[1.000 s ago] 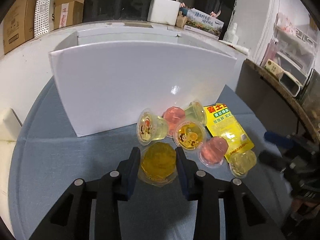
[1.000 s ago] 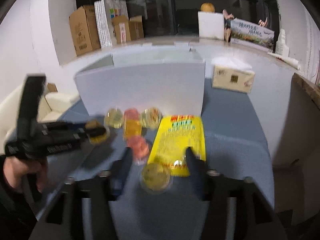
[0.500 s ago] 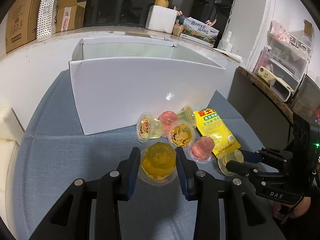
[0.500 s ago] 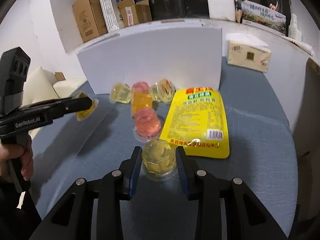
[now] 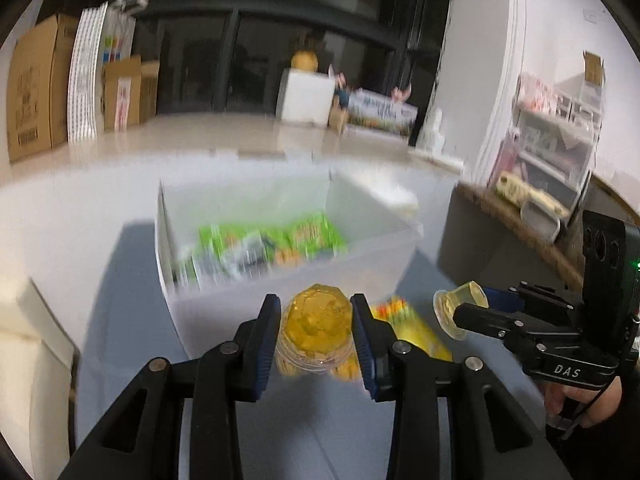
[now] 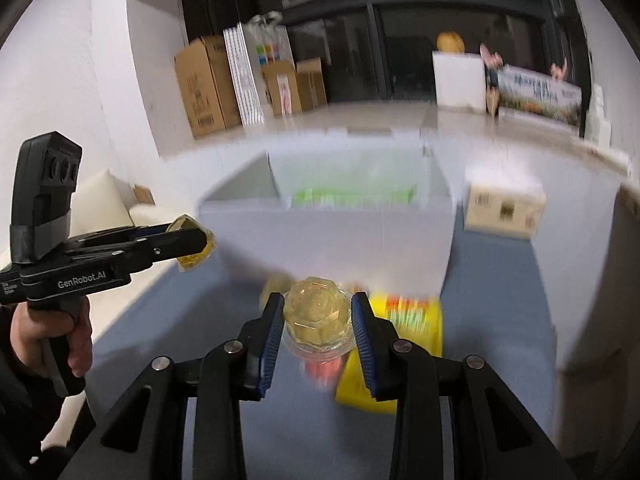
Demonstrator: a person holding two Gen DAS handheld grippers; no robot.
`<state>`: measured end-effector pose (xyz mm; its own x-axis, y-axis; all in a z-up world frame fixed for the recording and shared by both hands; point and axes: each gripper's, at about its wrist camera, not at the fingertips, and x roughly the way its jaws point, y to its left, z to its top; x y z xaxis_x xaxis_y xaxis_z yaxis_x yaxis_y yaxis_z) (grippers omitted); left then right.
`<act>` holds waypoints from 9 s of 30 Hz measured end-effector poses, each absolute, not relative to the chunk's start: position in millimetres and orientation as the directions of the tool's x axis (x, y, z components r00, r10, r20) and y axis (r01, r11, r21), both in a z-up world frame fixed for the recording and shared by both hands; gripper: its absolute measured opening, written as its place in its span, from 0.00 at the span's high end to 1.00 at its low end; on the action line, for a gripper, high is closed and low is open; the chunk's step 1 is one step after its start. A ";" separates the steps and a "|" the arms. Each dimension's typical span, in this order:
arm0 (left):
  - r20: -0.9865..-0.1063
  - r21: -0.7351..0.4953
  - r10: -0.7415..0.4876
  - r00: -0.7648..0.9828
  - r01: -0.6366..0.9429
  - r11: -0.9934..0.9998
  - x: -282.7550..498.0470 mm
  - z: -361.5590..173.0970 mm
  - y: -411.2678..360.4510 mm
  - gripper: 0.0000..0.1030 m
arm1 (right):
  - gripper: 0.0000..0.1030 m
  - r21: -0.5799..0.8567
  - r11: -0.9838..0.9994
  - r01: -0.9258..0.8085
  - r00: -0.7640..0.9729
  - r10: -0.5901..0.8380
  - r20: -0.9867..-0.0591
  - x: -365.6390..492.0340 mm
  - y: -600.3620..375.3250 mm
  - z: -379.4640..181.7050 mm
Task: Organize snacks
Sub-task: 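Lower both jelly cups into the white box and open both grippers, then grasp a pink jelly cup with the right gripper while the left gripper grasps a cartoon-lid cup, then carry both cups over the white box and release them, then grasp the yellow bean-snack bag with the right gripper while the left gripper grasps a cartoon-lid cup, then drop the bag and the cup into the white box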
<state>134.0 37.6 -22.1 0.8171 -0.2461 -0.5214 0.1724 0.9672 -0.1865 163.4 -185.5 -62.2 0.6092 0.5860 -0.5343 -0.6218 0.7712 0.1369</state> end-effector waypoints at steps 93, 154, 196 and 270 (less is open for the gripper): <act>-0.711 -0.218 -0.237 0.661 0.114 0.969 108.1 -123.2 20.1 0.00 | 0.51 0.142 0.747 -0.650 0.420 0.509 -0.752 162.5 -142.6 -159.8; -0.539 -0.257 -0.236 0.809 0.109 0.960 217.7 -9.5 79.8 0.51 | 0.51 0.230 0.720 -0.655 0.552 0.664 -0.505 239.3 -143.0 -19.4; -0.667 -0.179 -0.180 0.723 0.079 0.981 79.4 -100.1 33.6 0.00 | 0.00 0.091 0.909 -0.407 0.535 0.318 -0.783 215.4 -174.1 -144.3; -0.515 -0.180 -0.142 0.845 0.056 0.982 213.3 2.0 69.8 0.52 | 0.81 0.227 0.773 -0.592 0.612 0.615 -0.497 221.1 -180.5 8.5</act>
<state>213.3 69.8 2.0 0.8451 -0.1423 -0.5154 0.0558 0.9822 -0.1796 221.1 -180.5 8.5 0.6124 0.6147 -0.4971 -0.5921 0.7733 0.2267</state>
